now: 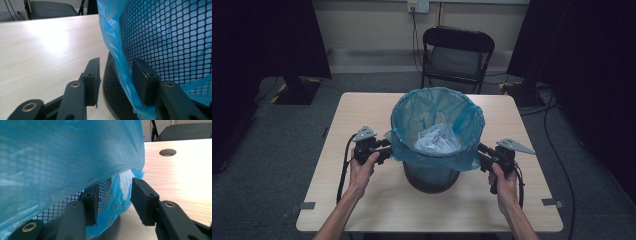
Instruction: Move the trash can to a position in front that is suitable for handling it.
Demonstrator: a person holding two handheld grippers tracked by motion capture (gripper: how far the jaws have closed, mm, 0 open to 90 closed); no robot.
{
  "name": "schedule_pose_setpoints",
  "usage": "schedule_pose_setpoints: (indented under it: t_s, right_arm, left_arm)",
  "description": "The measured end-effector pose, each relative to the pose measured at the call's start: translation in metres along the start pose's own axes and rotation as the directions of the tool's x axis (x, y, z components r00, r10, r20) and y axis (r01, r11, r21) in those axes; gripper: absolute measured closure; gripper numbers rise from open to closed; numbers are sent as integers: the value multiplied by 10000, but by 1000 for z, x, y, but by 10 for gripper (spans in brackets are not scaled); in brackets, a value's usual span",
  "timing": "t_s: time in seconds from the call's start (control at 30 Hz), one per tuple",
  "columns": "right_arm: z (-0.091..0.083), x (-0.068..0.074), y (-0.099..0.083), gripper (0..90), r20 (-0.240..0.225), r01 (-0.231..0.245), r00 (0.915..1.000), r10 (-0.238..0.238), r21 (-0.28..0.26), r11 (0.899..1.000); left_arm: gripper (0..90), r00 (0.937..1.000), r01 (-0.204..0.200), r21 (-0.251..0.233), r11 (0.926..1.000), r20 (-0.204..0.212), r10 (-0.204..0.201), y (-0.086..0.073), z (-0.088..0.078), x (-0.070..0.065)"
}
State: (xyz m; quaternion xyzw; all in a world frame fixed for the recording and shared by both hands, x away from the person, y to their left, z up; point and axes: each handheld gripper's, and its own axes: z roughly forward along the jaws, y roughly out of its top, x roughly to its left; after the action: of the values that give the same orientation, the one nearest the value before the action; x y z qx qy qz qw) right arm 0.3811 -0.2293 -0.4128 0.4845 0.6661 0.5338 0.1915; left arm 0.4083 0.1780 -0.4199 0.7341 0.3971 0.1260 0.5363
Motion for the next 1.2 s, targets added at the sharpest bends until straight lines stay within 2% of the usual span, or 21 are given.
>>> schedule_pose_setpoints:
  t_s: [0.03, 0.13, 0.2, 0.33, 0.37, 0.47, 0.57, 0.63, 0.67, 0.7, 0.73, 0.83, 0.9, 0.93, 0.97, 1.0, 1.07, 1.1, 1.2]
  right_arm:
    - [-4, 4, -3, 570, -94, -17, 10000, 17, 61, 10000]
    - [-10, 10, -5, 564, -132, 213, 9997, -211, 150, 9997]
    - [-14, 13, -8, 553, -149, 190, 9997, -187, 156, 9997]
    - [-21, 13, -11, 542, -193, 149, 9997, -146, 165, 9998]
    - [-24, 10, -13, 516, -278, 105, 9996, -101, 123, 9999]
    - [-30, 8, -15, 512, -281, 79, 9996, -76, 101, 9999]
    - [-34, 8, -15, 508, -191, 285, 9994, -282, 140, 9995]
    - [-35, 4, -14, 335, 12, 510, 9987, -510, 160, 9986]
    - [-35, 4, -14, 335, 12, 510, 9987, -510, 160, 9986]
    - [-35, 1, -12, 272, 24, 549, 9985, -550, 189, 9983]
    - [-35, -6, -9, 252, -290, 164, 9994, -161, 103, 9998]
    - [-37, -6, -4, 252, -138, 437, 9990, -437, -7, 9990]
    - [-40, -8, 5, 255, -550, 438, 9975, -447, -170, 9989]
    - [-40, -8, 5, 255, -550, 438, 9975, -447, -170, 9989]
    - [-40, -9, 7, 264, -562, 491, 9972, -500, -166, 9987]
    - [-41, -11, 9, 282, -637, 624, 9959, -637, -222, 9978]
    - [-41, -13, 10, 286, -744, 603, 9953, -620, -250, 9979]
    - [-43, -15, 12, 310, -876, 626, 9941, -645, -240, 9978]
    - [-48, -17, 17, 337, -1018, 596, 9928, -631, -365, 9976]
  left_arm:
    - [545, 9998, -183, 123, 9998, -94, 184, -3, -7, -3]
    - [556, 10000, -50, -35, 10000, 17, 50, -9, -13, -6]
    - [556, 10000, -60, -52, 10000, 78, 60, -12, -16, -8]
    - [554, 9994, -216, 8, 9998, 256, 215, -17, -23, -18]
    - [546, 9994, -202, 10, 9998, 298, 201, -18, -24, -19]
    - [529, 9983, -225, -27, 9997, 528, 226, -22, -24, -26]
    - [514, 9976, -340, 33, 9994, 608, 337, -22, -25, -27]
    - [418, 9975, -516, 313, 9982, 502, 500, -19, -26, -25]
    - [384, 9975, -516, 313, 9982, 502, 500, -19, -26, -25]
    - [384, 9971, -534, 389, 9978, 559, 512, -18, -25, -24]
    - [356, 9973, -415, 452, 9981, 621, 386, -17, -26, -22]
    - [329, 9963, -406, 560, 9976, 774, 362, -16, -27, -21]
    - [310, 9949, -396, 701, 9968, 959, 328, -13, -28, -18]
    - [295, 9949, -396, 701, 9968, 959, 328, -13, -28, -18]
    - [295, 9963, -353, 595, 9976, 805, 304, -13, -30, -17]
    - [292, 9960, -178, 495, 9986, 880, 134, -13, -32, -16]
    - [293, 9964, -111, 563, 9983, 841, 63, -12, -35, -11]
    - [282, 9951, 80, 347, 9994, 984, -114, -12, -40, -5]
    - [280, 9947, 135, 182, 9997, 1013, -153, -10, -46, -1]
